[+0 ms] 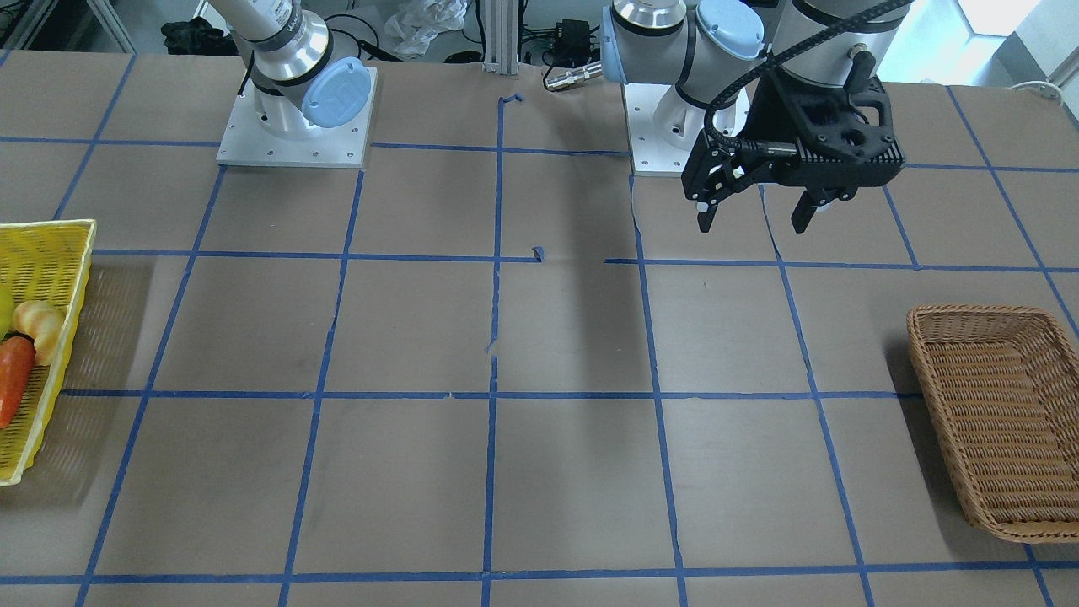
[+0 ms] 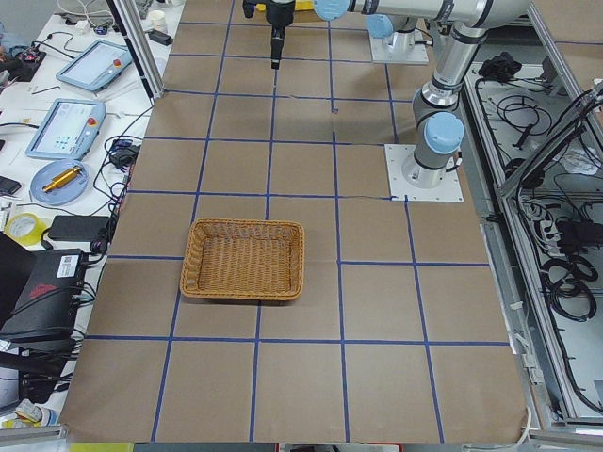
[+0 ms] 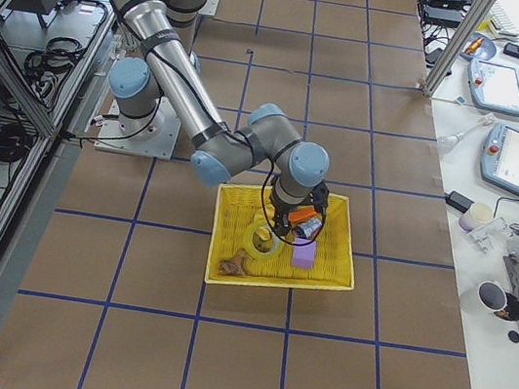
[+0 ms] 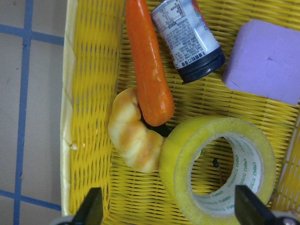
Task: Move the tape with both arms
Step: 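Reach the right gripper down into the yellow basket over the tape roll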
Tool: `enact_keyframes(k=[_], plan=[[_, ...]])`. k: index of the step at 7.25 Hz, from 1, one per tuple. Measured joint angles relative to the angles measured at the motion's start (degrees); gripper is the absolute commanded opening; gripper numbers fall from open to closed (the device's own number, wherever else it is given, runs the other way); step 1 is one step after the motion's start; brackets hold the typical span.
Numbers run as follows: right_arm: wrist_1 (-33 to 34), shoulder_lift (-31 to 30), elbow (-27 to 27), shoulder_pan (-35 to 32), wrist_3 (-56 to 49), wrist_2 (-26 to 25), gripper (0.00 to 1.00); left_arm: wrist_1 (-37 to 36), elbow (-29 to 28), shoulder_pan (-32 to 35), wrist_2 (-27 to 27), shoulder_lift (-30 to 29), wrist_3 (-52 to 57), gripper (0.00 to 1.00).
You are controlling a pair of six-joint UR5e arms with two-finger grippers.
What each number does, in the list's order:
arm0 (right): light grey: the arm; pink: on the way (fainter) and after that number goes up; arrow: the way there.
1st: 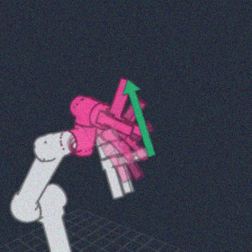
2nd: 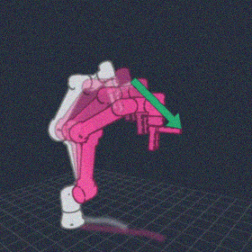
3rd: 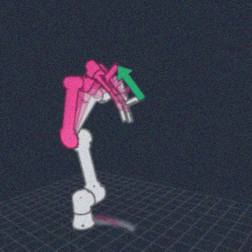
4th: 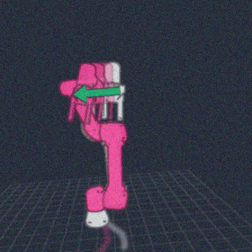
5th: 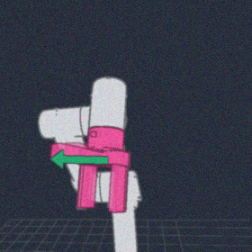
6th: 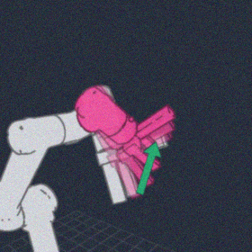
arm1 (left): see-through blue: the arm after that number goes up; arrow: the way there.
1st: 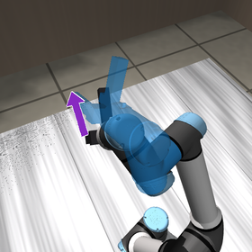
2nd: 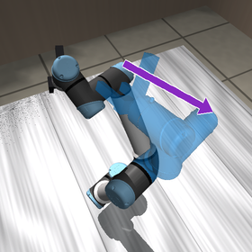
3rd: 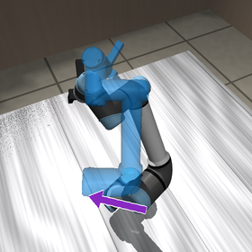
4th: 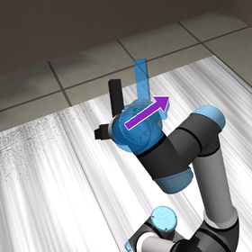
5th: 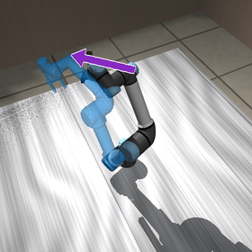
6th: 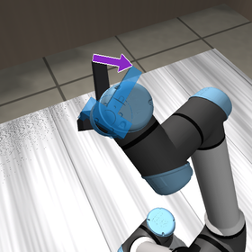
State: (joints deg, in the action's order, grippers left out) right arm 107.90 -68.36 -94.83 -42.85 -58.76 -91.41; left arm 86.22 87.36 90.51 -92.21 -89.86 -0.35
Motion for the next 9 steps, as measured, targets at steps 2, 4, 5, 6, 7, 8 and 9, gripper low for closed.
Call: enact_keyframes(k=[2, 4, 5, 6, 7, 8, 9], plan=[[1.6, 3.5, -0.3, 0.7, 0.9, -0.2, 0.2, 0.0, 0.1, 0.0, 0.1, 0.3, 0.0, 1.0], [1.6, 4.1, -1.4, 1.1, 1.4, -0.5, 0.0, 0.0, 0.2, -0.1, 0.0, 0.2, 0.1, 1.0], [1.4, 4.0, -1.8, 1.1, 1.5, -1.2, 0.0, 0.0, 0.1, -0.2, 0.0, 0.2, 0.1, 1.0], [1.2, 3.6, -1.9, 1.2, 1.5, -1.8, 0.0, 0.0, 0.1, -0.2, 0.0, 0.2, 0.1, 1.0], [0.9, 2.7, -1.8, 1.2, 1.6, -2.1, 0.0, 0.0, 0.1, -0.2, 0.1, 0.2, 0.1, 1.0], [0.0, 1.0, -1.8, 1.0, 1.6, -2.1, 0.0, 0.0, 0.1, -0.2, 0.0, 0.3, 0.1, 1.0], [-1.6, -1.5, -1.6, 0.7, 1.6, -2.0, 0.0, 0.0, 0.2, -0.2, 0.0, 0.3, 0.1, 1.0]])
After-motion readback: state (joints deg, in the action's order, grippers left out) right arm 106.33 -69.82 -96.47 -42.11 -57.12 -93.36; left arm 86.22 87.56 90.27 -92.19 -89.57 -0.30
